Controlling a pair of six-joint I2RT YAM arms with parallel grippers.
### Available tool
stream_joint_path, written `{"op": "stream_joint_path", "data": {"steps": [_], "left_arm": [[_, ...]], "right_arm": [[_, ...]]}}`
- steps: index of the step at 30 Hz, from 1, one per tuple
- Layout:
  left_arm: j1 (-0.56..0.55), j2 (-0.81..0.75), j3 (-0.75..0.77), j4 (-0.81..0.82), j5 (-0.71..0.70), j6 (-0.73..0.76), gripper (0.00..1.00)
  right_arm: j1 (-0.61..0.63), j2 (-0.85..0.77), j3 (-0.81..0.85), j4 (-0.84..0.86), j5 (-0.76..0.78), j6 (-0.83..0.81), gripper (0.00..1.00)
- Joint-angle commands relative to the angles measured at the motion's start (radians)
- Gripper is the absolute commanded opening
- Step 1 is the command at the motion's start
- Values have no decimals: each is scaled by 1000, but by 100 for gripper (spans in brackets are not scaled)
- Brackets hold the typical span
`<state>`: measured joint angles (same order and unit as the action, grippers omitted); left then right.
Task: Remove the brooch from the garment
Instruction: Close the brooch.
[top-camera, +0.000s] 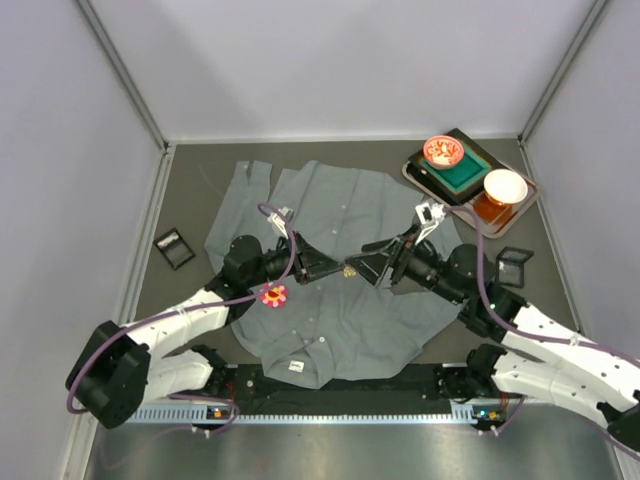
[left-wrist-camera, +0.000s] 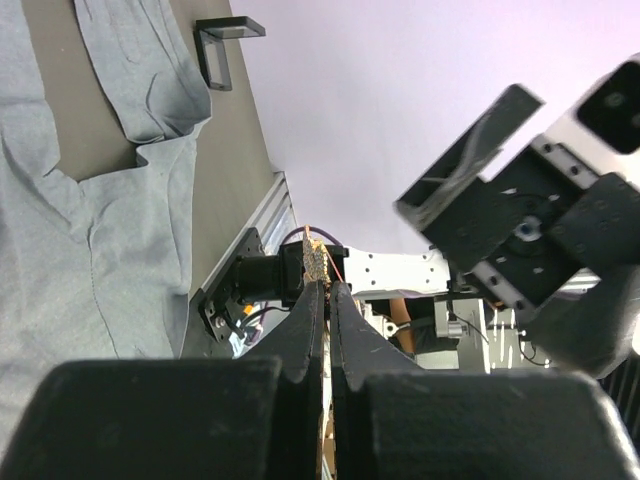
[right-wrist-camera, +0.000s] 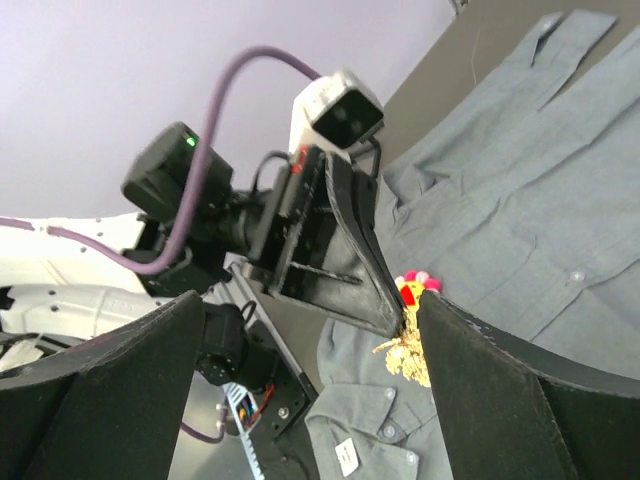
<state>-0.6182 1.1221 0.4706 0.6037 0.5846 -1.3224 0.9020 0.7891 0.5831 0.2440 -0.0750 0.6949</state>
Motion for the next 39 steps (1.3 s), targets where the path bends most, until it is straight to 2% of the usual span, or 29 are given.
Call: {"op": "stream_joint_path", "data": {"steps": [1,4,6,9,10,17,21,27,31,39], "left_arm": [[6,8,-13,149,67,15,0],[5,15,-6,206,106,23,0],[5,15,-3,241,129,26,0],[5,18,-1,304,146,25,0],[5,18,-1,320,149,20,0],[5,53,-9,432,133,-81,0],[5,76,-24,527,109,-181,0],[5,74,-18,519,96,-199,0],[5,67,-15,507,101,-199,0],[5,62,-12,479,98,-186,0]], "right_arm": [[-18,-40,173,-242,35,-55,87],[-60,-19,207,-333,-17,-32,88],[-126,-28,169,-327,-49,36,88],[-196,-57,83,-252,-118,141,85],[-202,-62,57,-151,-155,168,84],[-210,-39,-109,202,-267,325,68],[-210,-62,-138,258,-264,336,66],[-210,-51,-170,327,-263,382,67],[-209,-39,-149,298,-239,374,66],[-209,9,-138,342,-253,382,56]]}}
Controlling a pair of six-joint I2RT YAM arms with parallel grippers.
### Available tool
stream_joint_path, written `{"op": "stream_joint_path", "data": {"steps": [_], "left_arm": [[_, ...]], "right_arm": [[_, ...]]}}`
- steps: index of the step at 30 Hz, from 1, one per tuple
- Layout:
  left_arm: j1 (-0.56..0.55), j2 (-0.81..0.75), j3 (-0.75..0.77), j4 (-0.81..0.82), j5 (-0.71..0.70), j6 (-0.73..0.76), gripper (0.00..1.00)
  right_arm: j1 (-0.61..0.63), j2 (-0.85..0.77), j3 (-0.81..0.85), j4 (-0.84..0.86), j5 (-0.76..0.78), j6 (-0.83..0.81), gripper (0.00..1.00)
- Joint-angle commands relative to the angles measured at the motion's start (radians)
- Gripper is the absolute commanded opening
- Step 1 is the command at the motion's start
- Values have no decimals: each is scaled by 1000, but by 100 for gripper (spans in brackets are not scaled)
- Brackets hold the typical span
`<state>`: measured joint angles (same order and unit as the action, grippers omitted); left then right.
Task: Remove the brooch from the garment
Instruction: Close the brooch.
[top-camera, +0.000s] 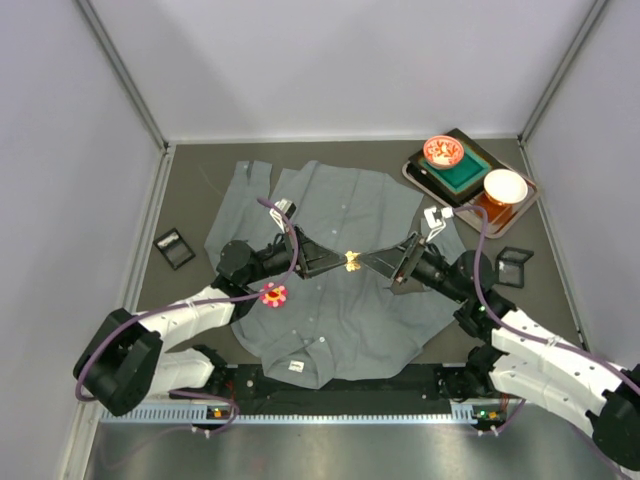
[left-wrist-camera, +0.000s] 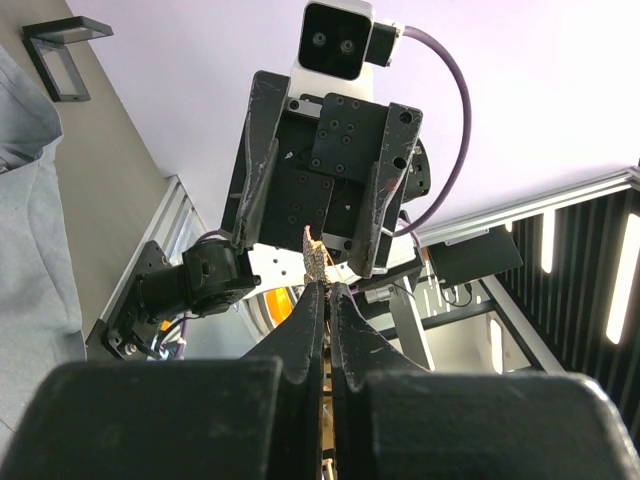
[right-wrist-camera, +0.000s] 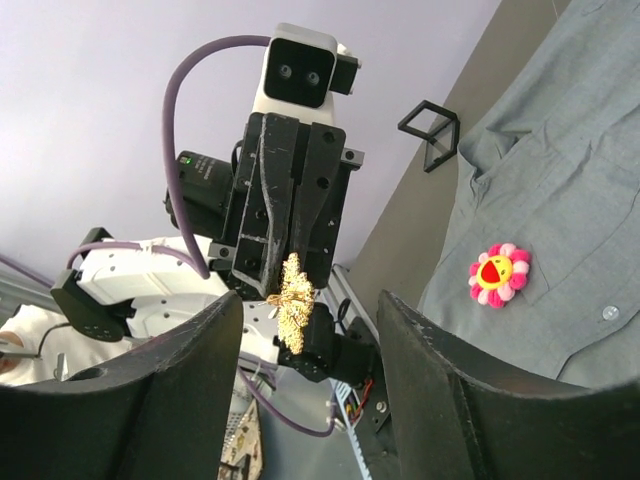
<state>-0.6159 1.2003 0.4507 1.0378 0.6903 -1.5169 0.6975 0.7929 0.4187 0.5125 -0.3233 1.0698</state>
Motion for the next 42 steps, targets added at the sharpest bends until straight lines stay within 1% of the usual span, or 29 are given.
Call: {"op": "stream_joint_path", "data": {"steps": [1,10,18,20,22,24,27,30,34,36,42], "left_arm": [[2,-15,6,44,-8,9,0],[2,-5,19,36,5,20,0],[2,-8,28,-5,11,46,0],[2,-7,29,-5,17,49,0],[2,-10,28,-8,20,57,0],[2,-15,29,-30,17,67,0],[2,-30,37,-83,15,98,0],[2,-42,51,-116,18,124,0],[2,-47,54,-124,20,127,0],[2,-51,54,-125,18,127,0],[2,-56,54,-139,17,136,0]], "right_arm": [[-4,8,28,75,-6,7,54],[-3,60,46,93,-34,7,44],[-3,66,57,90,-42,-2,43],[-3,60,57,86,-40,-5,45],[-3,48,51,87,-42,-5,52],[-3,23,45,74,-33,-7,55],[-3,0,37,49,-19,-8,56],[-3,18,51,38,-22,-11,57],[-1,54,63,70,-31,-4,49],[2,60,63,76,-28,-5,48],[3,77,63,83,-29,-4,41]]}}
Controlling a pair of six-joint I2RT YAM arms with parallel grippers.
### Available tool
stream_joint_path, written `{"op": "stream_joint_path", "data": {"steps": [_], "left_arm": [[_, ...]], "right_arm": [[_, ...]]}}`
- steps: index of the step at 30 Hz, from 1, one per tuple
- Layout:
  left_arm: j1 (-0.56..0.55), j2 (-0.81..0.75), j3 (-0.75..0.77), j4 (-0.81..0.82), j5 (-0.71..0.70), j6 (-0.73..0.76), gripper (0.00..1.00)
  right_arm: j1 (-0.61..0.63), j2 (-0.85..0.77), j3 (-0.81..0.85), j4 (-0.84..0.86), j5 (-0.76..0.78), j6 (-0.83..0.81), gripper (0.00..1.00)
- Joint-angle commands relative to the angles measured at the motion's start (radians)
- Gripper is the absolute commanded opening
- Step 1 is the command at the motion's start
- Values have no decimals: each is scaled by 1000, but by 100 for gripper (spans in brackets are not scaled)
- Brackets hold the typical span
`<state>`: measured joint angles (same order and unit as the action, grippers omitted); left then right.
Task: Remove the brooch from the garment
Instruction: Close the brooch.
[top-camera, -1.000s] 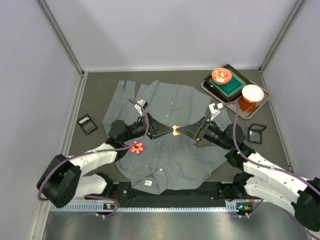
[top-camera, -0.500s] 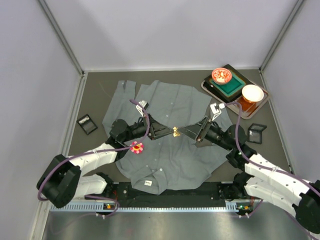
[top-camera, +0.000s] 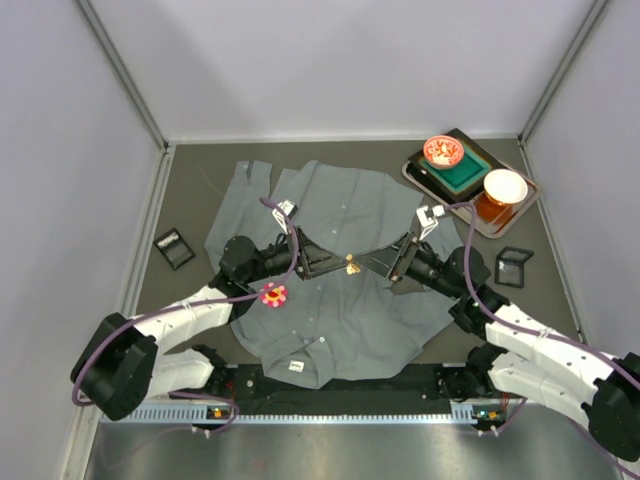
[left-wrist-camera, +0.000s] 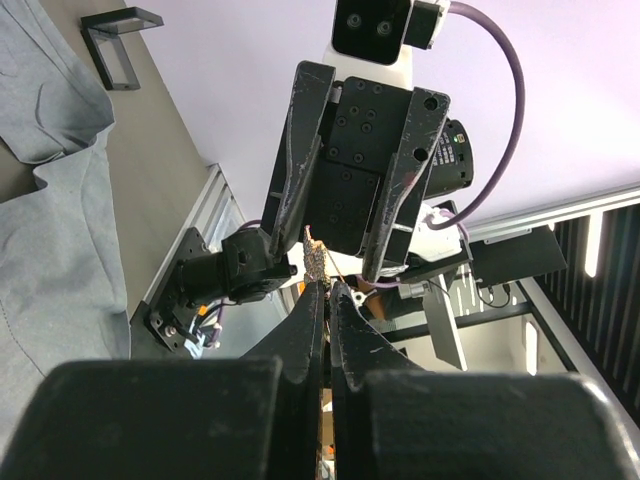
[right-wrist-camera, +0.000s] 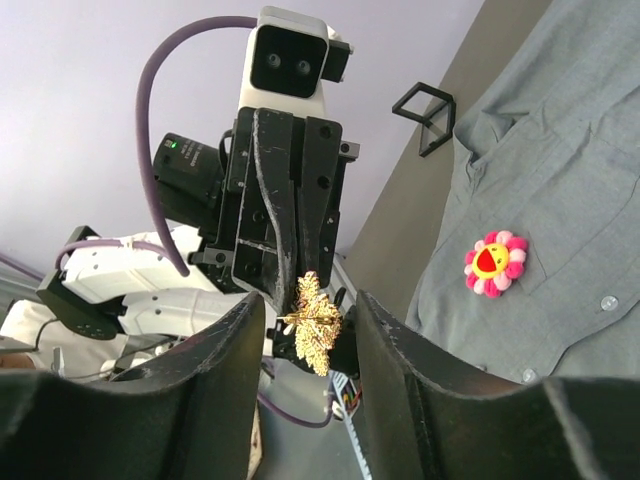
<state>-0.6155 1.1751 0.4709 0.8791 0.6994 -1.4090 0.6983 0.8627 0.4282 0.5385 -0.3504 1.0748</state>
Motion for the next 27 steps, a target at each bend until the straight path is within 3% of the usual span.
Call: {"op": "stream_joint_path", "data": {"steps": [1,12,27], "left_arm": [[0,-31,35,18,8,30,0],[0,-38,49,-40,23,74,0],[2,-60,67,-127,17,119,0]], "right_arm": [[3,9,55,57,-2,-9,40],[3,22,53,55,-24,-12,29],[3,18,52,49,-41,-16,23]]}}
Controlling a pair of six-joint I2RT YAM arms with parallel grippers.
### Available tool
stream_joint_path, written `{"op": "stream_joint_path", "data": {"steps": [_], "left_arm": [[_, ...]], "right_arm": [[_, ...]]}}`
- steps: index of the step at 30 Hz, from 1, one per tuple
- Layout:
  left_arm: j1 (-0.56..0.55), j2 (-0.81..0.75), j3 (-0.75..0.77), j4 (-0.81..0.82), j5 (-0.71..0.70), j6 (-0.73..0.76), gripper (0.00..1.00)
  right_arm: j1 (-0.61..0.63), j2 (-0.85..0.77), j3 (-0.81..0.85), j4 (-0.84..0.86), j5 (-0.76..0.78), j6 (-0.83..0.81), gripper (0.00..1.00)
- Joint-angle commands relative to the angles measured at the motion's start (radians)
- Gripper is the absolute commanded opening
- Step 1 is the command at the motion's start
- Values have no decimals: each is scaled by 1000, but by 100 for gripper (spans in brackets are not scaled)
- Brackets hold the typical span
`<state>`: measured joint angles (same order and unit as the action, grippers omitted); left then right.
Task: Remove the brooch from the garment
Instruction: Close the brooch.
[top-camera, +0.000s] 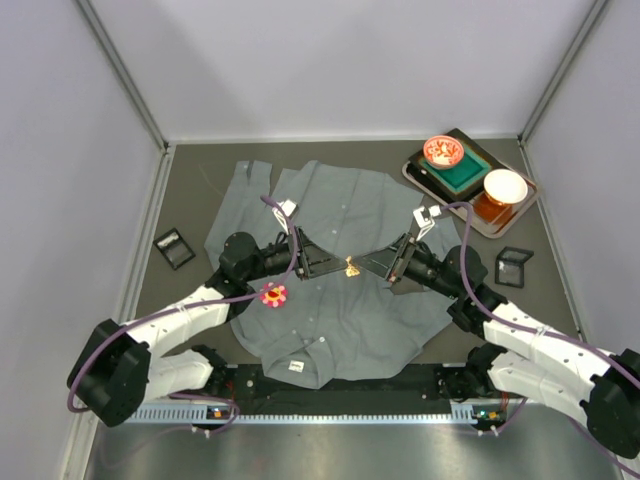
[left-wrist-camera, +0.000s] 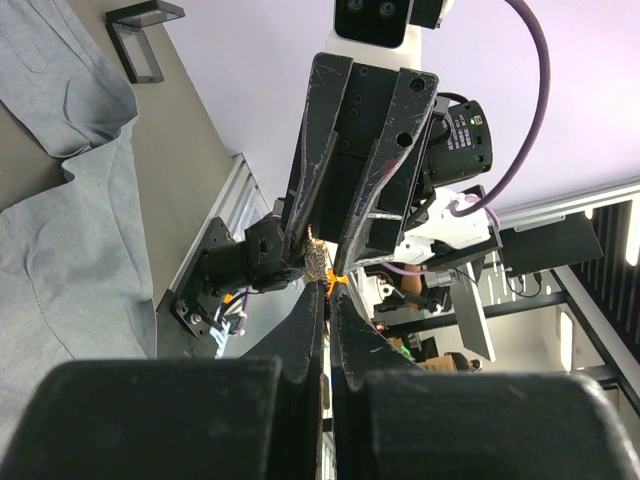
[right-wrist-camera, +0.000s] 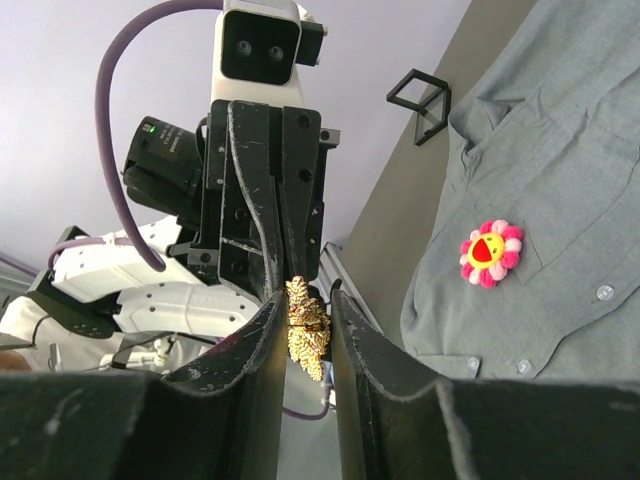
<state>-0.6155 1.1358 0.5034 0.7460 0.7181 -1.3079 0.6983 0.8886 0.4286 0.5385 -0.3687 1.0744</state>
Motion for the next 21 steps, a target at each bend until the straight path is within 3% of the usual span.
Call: {"op": "stream_joint_path", "data": {"steps": [1,21], "left_arm": [[0,-24,34,7,-3,15,0],[0,1,6,47,-34,-128,0]], "right_arm": [[3,-5,53,46,-24,-19,22],[29,7,50,57,25,-67,20]]}}
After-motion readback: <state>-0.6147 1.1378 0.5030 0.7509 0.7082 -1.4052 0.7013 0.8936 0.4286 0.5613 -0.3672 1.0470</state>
